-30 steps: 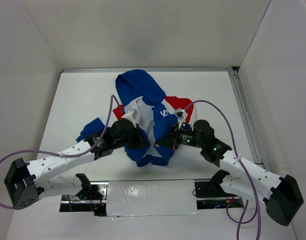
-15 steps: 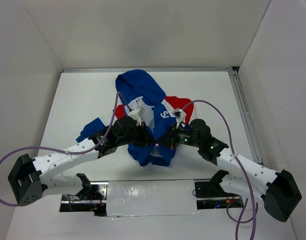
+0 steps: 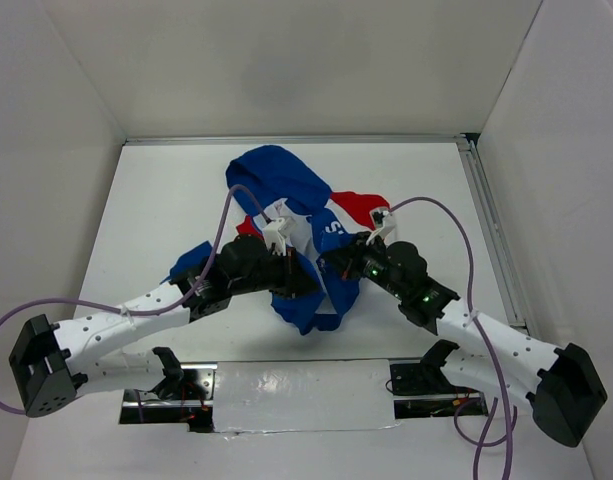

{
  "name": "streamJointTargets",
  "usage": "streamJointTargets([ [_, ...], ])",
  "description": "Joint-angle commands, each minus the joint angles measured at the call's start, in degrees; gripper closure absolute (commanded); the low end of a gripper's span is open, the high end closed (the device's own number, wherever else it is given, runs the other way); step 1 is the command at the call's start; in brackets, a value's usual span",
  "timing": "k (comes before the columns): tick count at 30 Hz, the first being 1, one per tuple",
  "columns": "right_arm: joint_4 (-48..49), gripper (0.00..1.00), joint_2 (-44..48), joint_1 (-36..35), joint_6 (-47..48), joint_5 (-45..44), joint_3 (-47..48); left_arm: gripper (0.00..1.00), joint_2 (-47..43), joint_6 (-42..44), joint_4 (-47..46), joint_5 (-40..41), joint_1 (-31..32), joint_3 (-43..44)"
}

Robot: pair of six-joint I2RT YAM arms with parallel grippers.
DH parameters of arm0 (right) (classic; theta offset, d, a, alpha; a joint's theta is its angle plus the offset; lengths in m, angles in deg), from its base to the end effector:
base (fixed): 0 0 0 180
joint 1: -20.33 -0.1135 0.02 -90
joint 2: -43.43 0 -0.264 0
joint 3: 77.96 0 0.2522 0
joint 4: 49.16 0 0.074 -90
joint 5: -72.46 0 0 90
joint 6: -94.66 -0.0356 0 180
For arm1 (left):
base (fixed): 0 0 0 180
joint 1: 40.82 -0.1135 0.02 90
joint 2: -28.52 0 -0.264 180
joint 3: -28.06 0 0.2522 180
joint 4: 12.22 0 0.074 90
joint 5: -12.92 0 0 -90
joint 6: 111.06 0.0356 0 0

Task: Zip up the jacket

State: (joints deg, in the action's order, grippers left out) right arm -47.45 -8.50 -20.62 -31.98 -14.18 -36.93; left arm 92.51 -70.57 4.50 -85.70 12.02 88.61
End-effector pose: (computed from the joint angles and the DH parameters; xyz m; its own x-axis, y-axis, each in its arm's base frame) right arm 0.1595 0.1412 0.2562 -0.5133 0.3433 -0.7865 -0.4881 0.6370 0.5966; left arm 0.1519 -0.2092 0.2980 -0.7991 -0.1906 -0.5702 0.4085 0.5239 -0.7475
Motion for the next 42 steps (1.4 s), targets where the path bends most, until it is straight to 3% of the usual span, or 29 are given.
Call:
streamJointTargets([
  [1,6.87,1.00,2.52,-0.10,-0.37,-3.62,0.50,1.00,-1.50,1.62,-3.14,-0.79,0.51,3.40],
  [5,2.39,1.00,6.03,-0.01,1.92,-1.69,1.30,1.00,-2.02,2.75,1.95,3.43,0.51,5.77],
  [19,-6.24,1.00,15.27,1.31,-0.18,12.01,0.07,1.00,-2.90,4.69,2.14,7.66,-1.60,8.32],
  [29,-0.18,1.00,12.90,1.31,-3.34,14.75,-2.57,1.00,-3.96,3.29,-1.29,4.85,-1.69,5.95],
  [42,9.67,1.00,15.35,1.66,-8.27,10.62,-8.10,1.00,-1.94,0.83,-2.43,3.00,-1.69,4.90],
])
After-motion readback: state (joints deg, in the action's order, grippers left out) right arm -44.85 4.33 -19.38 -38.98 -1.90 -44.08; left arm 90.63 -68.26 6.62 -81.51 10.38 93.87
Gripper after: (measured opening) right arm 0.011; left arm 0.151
